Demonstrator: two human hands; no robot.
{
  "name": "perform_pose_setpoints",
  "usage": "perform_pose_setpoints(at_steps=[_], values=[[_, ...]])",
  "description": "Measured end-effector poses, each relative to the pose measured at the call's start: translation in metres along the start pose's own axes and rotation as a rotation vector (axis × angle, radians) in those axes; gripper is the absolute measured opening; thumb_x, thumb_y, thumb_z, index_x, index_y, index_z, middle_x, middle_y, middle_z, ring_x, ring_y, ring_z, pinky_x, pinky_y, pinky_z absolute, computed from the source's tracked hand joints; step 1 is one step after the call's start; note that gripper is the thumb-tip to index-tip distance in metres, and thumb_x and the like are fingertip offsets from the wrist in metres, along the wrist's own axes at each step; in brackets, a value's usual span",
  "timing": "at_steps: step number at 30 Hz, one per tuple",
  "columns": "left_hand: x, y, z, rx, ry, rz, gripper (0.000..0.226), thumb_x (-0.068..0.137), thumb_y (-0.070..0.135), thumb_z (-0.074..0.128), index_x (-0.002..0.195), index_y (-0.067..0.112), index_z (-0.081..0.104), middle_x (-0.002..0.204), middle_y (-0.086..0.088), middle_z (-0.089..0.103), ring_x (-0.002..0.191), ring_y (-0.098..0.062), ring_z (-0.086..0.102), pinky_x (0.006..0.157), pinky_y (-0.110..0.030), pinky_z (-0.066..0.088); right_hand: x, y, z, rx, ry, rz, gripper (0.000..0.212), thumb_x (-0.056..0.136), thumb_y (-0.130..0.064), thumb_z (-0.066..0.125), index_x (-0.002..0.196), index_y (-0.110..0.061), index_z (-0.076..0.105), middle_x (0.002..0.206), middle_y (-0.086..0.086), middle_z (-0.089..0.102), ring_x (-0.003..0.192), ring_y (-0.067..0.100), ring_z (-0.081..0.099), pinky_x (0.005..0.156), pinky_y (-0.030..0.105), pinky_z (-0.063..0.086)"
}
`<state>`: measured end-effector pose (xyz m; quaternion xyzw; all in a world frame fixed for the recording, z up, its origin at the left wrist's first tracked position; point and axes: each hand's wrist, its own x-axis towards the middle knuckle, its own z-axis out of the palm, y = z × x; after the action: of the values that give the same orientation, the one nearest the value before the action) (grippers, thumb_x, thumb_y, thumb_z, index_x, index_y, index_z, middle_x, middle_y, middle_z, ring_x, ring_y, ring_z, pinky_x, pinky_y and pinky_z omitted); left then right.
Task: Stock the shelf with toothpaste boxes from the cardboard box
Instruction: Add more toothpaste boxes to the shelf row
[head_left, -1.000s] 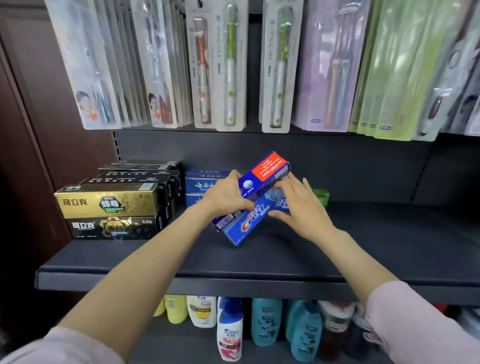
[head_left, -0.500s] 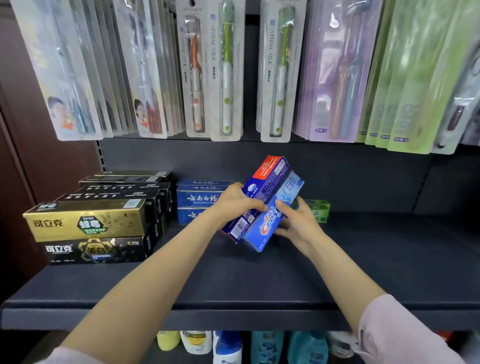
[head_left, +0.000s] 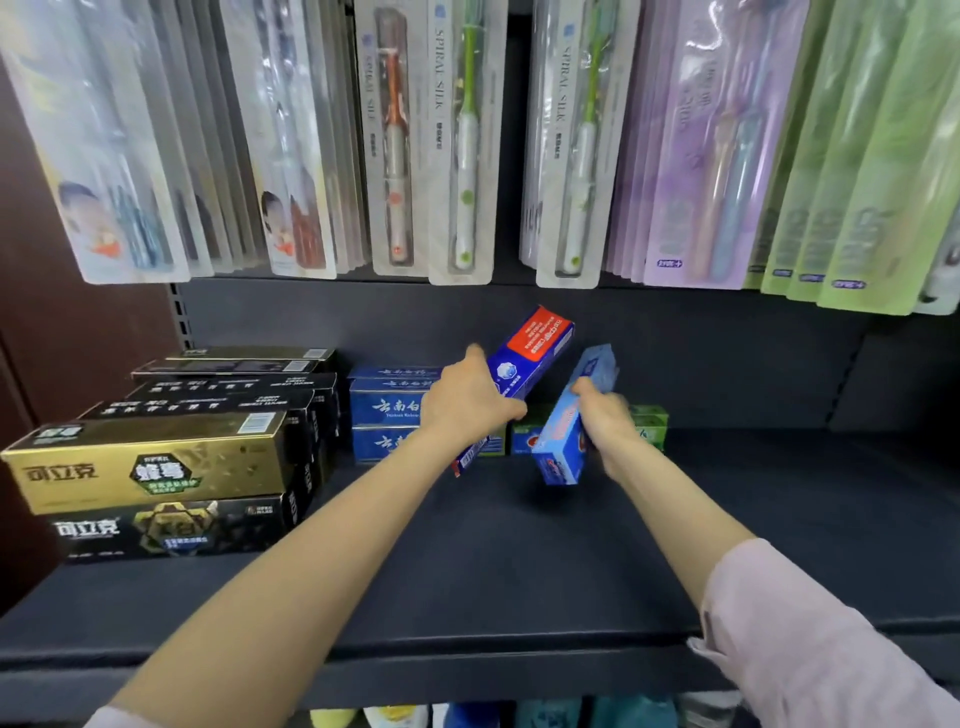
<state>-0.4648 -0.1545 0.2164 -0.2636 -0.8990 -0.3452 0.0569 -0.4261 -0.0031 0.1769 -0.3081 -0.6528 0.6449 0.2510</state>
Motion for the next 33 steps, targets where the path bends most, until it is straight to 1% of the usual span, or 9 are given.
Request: perform_pose_setpoints(at_steps=[3, 7, 9, 11, 18, 23, 25, 30, 33], values=[[0.003, 0.0, -0.002, 0.123, 0.071, 0.044, 0.065, 0.072, 0.036, 0.075, 0.121, 0.014, 0.039, 0.121, -0.008, 0.058, 0.106, -0.029, 0.059, 0.076, -0.036, 0.045, 0.009, -0.011, 0.0, 0.057, 0.048, 0.007, 0.044, 0.09, -0.032, 0.057, 0.122, -0.008, 0.041, 0.12, 0.016, 0.056, 0.101, 0.031, 0.063, 0.071, 0.043, 0.056], [0.006, 0.003, -0.002, 0.18, 0.116, 0.08, 0.064, 0.075, 0.035, 0.073, 0.123, 0.013, 0.038, 0.123, -0.01, 0.055, 0.107, -0.031, 0.058, 0.072, -0.033, 0.04, 0.015, -0.018, -0.006, -0.222, 0.088, -0.032, 0.07, 0.094, -0.03, 0.055, 0.147, -0.003, 0.019, 0.141, 0.023, 0.042, 0.127, 0.037, 0.045, 0.097, 0.041, 0.044], [0.007, 0.005, 0.0, 0.203, 0.106, 0.102, 0.062, 0.076, 0.034, 0.072, 0.122, 0.013, 0.038, 0.123, -0.01, 0.055, 0.106, -0.03, 0.058, 0.071, -0.033, 0.039, 0.021, -0.016, -0.008, -0.409, 0.131, -0.053, 0.072, 0.096, -0.022, 0.049, 0.148, -0.001, 0.005, 0.13, 0.027, 0.052, 0.115, 0.037, 0.057, 0.093, 0.039, 0.048], [0.008, 0.004, 0.003, 0.229, 0.094, 0.114, 0.06, 0.076, 0.034, 0.072, 0.121, 0.013, 0.038, 0.122, -0.009, 0.055, 0.105, -0.03, 0.059, 0.069, -0.032, 0.04, 0.025, -0.014, -0.007, -0.571, 0.144, -0.124, 0.051, 0.096, -0.01, 0.043, 0.142, -0.003, 0.023, 0.105, 0.026, 0.064, 0.086, 0.035, 0.067, 0.073, 0.036, 0.054], [0.012, -0.006, 0.009, 0.382, 0.115, 0.182, 0.063, 0.076, 0.035, 0.071, 0.128, 0.018, 0.039, 0.117, -0.009, 0.058, 0.103, -0.03, 0.06, 0.067, -0.032, 0.038, 0.029, -0.005, -0.002, -0.777, -0.143, -0.362, 0.029, 0.094, -0.013, 0.045, 0.119, -0.014, 0.06, 0.085, 0.019, 0.068, 0.072, 0.028, 0.062, 0.07, 0.031, 0.049], [0.012, -0.016, 0.005, 0.413, 0.147, 0.182, 0.064, 0.075, 0.037, 0.071, 0.131, 0.023, 0.043, 0.119, -0.006, 0.052, 0.108, -0.027, 0.056, 0.08, -0.036, 0.045, 0.036, -0.004, -0.003, -0.78, -0.157, -0.297, 0.027, 0.094, -0.019, 0.045, 0.115, -0.011, 0.059, 0.11, 0.016, 0.066, 0.103, 0.032, 0.061, 0.091, 0.041, 0.049], [0.011, -0.02, 0.003, 0.41, 0.15, 0.172, 0.063, 0.075, 0.037, 0.072, 0.13, 0.023, 0.044, 0.12, -0.006, 0.049, 0.11, -0.026, 0.055, 0.086, -0.038, 0.045, 0.03, -0.006, -0.003, -0.687, -0.173, -0.306, 0.024, 0.095, -0.018, 0.043, 0.108, -0.009, 0.06, 0.107, 0.014, 0.068, 0.101, 0.029, 0.062, 0.091, 0.043, 0.049], [0.001, -0.026, -0.005, 0.211, 0.127, 0.11, 0.063, 0.07, 0.044, 0.077, 0.121, 0.021, 0.048, 0.115, -0.002, 0.057, 0.105, -0.023, 0.058, 0.08, -0.036, 0.049, -0.015, -0.013, 0.0, 0.24, -0.467, -0.152, 0.022, 0.099, -0.016, 0.034, 0.094, -0.015, 0.056, 0.097, 0.008, 0.065, 0.089, 0.02, 0.062, 0.074, 0.03, 0.05], [-0.011, -0.027, -0.008, -0.02, 0.033, 0.09, 0.065, 0.065, 0.05, 0.079, 0.112, 0.02, 0.047, 0.101, -0.001, 0.066, 0.094, -0.019, 0.059, 0.074, -0.031, 0.046, -0.035, -0.008, 0.011, 0.25, -0.611, -0.143, 0.017, 0.099, -0.022, 0.043, 0.107, -0.018, 0.057, 0.098, 0.002, 0.069, 0.088, 0.013, 0.064, 0.079, 0.03, 0.052]])
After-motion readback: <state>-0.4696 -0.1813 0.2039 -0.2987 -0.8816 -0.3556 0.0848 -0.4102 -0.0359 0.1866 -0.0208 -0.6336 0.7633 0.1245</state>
